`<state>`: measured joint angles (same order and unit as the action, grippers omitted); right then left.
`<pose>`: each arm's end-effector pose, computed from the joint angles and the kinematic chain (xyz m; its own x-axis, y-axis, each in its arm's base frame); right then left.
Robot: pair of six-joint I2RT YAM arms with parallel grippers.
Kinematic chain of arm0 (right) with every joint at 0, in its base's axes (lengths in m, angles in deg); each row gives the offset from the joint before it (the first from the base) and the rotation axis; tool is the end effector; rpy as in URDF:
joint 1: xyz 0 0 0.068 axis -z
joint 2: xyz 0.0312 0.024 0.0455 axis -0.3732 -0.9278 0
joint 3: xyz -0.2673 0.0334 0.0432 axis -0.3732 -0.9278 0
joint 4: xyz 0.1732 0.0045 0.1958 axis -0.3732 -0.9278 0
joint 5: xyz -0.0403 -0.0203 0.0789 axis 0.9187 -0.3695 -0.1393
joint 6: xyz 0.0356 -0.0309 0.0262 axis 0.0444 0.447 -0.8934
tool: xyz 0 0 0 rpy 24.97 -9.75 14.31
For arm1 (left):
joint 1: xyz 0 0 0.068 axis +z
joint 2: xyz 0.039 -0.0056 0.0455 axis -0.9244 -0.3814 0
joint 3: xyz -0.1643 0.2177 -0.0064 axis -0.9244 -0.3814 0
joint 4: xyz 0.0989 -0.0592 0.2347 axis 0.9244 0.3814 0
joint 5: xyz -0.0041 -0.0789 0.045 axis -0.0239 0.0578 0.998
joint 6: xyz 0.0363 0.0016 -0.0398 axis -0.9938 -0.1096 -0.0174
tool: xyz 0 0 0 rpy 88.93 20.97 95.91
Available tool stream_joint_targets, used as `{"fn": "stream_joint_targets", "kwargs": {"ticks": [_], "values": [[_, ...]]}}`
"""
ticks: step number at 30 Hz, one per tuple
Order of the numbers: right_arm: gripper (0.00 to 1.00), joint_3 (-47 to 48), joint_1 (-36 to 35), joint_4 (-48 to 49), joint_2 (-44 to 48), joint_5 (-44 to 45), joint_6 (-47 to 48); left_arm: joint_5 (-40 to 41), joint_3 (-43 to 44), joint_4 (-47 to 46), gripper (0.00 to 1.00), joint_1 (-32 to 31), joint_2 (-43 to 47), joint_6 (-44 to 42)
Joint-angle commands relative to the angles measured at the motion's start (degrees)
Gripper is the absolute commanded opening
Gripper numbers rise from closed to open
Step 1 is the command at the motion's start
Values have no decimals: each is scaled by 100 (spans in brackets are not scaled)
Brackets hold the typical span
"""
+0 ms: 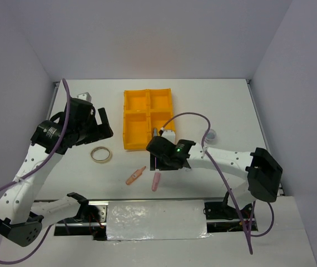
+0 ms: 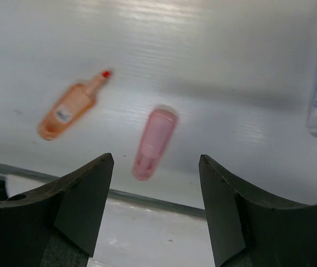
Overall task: Sort the stationery into containers
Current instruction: Pick up the pen from the center of the board.
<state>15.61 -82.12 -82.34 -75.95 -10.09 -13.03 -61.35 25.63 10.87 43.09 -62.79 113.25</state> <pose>0.1575 0.2562 0.2409 -0.8774 0.0214 -0.4793 -0.1148 0.9606 0.2531 0.1732 -0.0703 0.4003 -0.6551 -0.4023 -0.6396 -0.2162 0.9109 -0.3515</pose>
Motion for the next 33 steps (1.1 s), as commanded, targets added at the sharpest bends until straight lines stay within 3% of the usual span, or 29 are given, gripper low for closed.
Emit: {"fn": "stream_joint_targets", "kwargs": {"ticks": [1,6,19,25,30,33], "values": [[71,-249,-87,-74,-41,202,-504,-44,232,153,99,32,32,-315],[65,-311,-141,330,-384,167,-451,-370,162,82,99,32,32,-491],[59,68,-589,83,-1413,159,-1066,-546,39,126,99,32,15,-799],[33,-135,-668,111,-1650,141,-1523,-695,-172,65,99,32,41,-843],[27,-170,-677,155,-1598,211,-1550,-757,-234,-14,99,23,15,-896],[17,-231,-659,495,-1414,246,-1244,-740,-225,-49,99,23,-47,-931]]}}
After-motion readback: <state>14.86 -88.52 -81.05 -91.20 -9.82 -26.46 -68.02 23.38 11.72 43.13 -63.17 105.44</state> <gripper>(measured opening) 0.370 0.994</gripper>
